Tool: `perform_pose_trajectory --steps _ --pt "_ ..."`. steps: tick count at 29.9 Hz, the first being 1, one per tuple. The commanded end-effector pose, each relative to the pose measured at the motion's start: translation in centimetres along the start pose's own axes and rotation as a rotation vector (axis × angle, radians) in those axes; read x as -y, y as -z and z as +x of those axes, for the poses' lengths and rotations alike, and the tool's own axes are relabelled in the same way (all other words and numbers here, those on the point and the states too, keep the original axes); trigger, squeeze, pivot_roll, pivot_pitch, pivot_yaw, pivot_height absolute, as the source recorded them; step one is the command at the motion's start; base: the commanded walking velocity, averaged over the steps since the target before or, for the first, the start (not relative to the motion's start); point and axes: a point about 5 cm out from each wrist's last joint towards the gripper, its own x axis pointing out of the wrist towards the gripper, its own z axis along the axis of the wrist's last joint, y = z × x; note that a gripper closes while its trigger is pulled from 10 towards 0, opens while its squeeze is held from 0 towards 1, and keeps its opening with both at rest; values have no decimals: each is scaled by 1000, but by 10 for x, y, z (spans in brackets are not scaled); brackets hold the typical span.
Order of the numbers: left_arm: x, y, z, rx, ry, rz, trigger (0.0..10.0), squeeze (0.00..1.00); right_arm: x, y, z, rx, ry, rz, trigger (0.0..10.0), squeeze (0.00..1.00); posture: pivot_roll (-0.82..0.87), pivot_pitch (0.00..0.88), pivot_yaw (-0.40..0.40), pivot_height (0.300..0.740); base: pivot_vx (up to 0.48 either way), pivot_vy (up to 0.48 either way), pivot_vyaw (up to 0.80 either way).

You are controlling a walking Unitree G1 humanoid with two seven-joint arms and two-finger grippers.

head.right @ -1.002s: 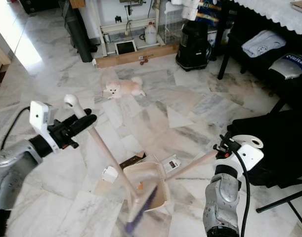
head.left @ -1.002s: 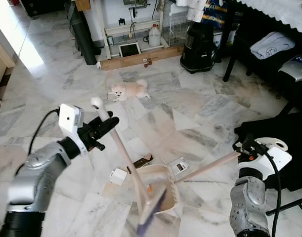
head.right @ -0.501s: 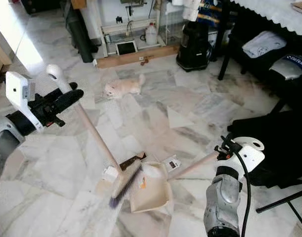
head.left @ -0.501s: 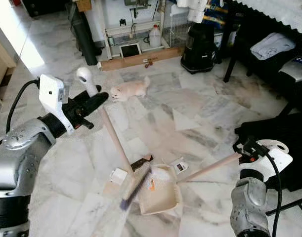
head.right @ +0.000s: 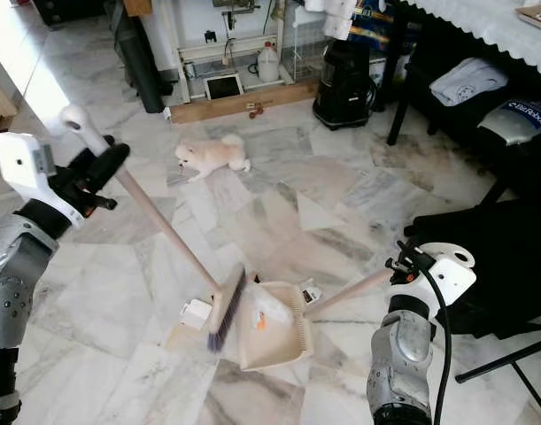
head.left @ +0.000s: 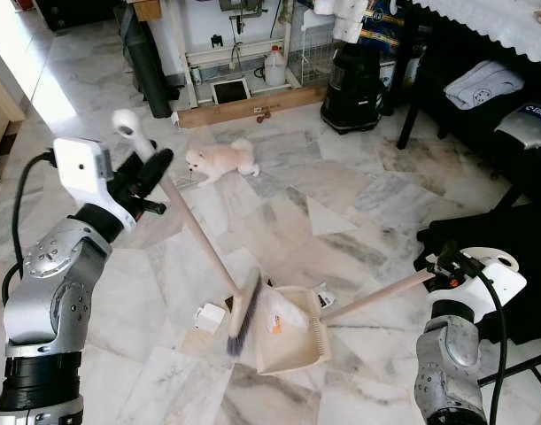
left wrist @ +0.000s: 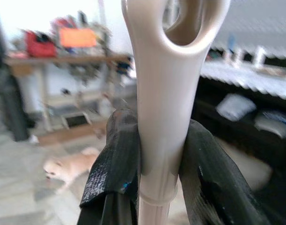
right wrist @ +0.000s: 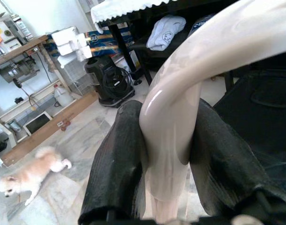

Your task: Sweep floor

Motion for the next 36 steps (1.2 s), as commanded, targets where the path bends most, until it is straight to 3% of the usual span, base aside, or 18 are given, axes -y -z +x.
perform_pose_trajectory --steps 1,6,11,18,22,29,36 --pt "-6 -20 3 105 -44 45 10000 0 -4 -3 2 22 -6 20 10000 0 39 52 36 740 0 0 0" --pt "-19 -18 -1 128 -188 133 10000 0 -4 -3 2 23 -10 21 10000 0 40 43 36 740 0 0 0" --pt "-10 8 -9 59 -191 225 10000 0 -5 -3 3 28 -12 20 10000 0 40 41 37 740 0 0 0" --pt "-3 44 -22 4 -281 202 10000 0 -5 -5 2 37 -20 7 10000 0 31 47 33 740 0 0 0" --pt "12 62 -30 -24 -287 186 10000 0 -6 -6 4 36 -28 -5 10000 0 33 52 20 740 0 0 0" --pt "22 69 -30 -20 -291 207 10000 0 -10 -8 9 36 -52 -29 10000 0 40 56 2 740 0 0 0" --pt "25 71 -29 -15 -286 221 10000 0 -14 -10 10 43 -61 -28 10000 0 38 60 -5 740 0 0 671"
